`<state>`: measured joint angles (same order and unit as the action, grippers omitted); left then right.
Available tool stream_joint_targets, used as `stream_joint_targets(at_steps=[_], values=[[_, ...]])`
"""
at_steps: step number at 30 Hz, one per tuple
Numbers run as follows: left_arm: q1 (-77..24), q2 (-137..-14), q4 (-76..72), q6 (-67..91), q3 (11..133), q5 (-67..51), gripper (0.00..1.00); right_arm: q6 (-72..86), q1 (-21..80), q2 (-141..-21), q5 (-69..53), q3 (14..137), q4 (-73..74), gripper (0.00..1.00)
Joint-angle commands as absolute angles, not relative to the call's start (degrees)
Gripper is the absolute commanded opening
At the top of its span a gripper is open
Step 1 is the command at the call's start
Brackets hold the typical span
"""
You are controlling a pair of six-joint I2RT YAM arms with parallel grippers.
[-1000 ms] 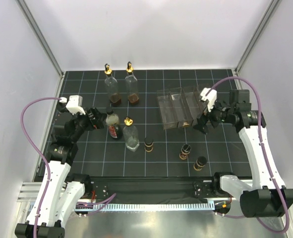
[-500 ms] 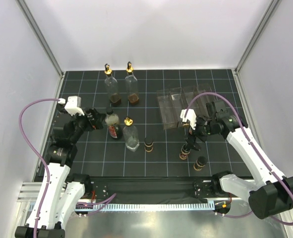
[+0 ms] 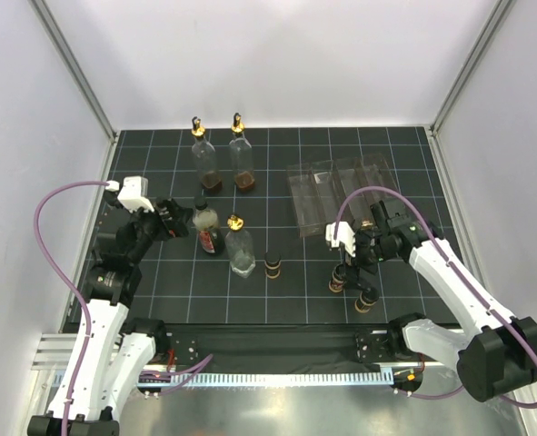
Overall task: Organize the condiment bottles
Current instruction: Pick up the bottle from the center of the board.
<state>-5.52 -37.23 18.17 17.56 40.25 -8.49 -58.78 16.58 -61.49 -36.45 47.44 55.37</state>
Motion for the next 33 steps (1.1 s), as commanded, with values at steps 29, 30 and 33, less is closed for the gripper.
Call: stream_joint_targets(at_steps=[29,30,33], values=[[-5.36,-36.39,18.11,16.79,41.22,-7.73,1.0,-57.92,20.65,-63.02,-35.86,45.17,48.34,0.15],[-5.36,-36.39,18.11,16.79,41.13,-7.73,1.0,-57.22,20.65,-62.84,-35.34,46.92,48.77,0.1],[-5.45,-36.21,18.11,16.87,41.13,-7.73,1.0,-53.8,20.65,-62.14,-32.79,51.13,50.01,0.07]])
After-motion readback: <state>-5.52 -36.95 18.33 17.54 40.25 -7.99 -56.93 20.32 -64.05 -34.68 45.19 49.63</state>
